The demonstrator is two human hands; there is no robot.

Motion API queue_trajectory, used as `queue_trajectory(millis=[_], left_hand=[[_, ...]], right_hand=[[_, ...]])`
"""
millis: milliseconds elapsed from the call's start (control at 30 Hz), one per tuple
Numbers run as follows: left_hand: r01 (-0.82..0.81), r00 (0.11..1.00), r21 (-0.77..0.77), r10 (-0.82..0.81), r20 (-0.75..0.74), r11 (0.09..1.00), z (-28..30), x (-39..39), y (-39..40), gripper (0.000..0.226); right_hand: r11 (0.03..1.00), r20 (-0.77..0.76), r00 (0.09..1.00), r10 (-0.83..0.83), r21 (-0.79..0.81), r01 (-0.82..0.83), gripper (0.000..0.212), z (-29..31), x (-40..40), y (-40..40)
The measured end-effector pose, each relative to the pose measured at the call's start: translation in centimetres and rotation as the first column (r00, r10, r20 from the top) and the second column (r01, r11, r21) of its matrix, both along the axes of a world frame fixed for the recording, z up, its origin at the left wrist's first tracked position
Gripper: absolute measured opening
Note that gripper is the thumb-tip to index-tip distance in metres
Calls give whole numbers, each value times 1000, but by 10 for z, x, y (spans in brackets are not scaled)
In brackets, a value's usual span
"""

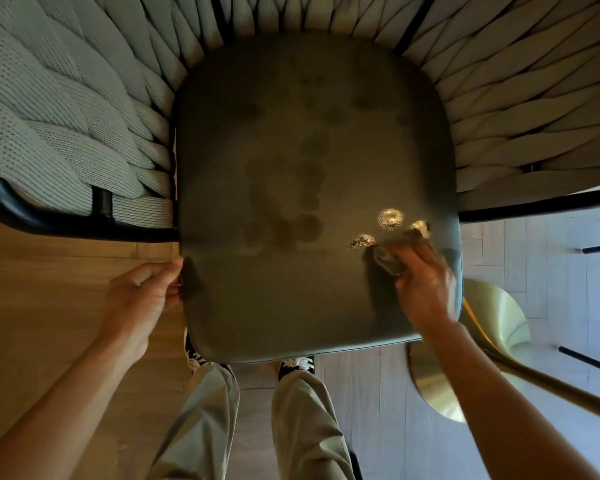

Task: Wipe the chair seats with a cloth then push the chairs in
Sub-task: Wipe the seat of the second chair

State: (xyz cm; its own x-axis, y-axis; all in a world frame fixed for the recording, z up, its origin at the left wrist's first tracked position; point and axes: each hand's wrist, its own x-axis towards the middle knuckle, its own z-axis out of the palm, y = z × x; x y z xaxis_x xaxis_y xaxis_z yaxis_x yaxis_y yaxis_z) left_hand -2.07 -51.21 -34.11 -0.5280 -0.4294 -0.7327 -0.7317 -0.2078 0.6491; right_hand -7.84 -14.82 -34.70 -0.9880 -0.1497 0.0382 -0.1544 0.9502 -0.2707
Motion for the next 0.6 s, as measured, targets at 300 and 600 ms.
queue_trajectory(millis=[300, 600], left_hand=[[24, 999, -151, -28, -23, 988, -9, -6, 7, 13], [-8, 1000, -189, 4, -23, 982, -22, -3, 8, 18]], right_hand=[[964, 69, 968, -240, -97, 246, 27, -13, -30, 89], [967, 21, 989, -149, -205, 150, 41, -3, -18, 24]])
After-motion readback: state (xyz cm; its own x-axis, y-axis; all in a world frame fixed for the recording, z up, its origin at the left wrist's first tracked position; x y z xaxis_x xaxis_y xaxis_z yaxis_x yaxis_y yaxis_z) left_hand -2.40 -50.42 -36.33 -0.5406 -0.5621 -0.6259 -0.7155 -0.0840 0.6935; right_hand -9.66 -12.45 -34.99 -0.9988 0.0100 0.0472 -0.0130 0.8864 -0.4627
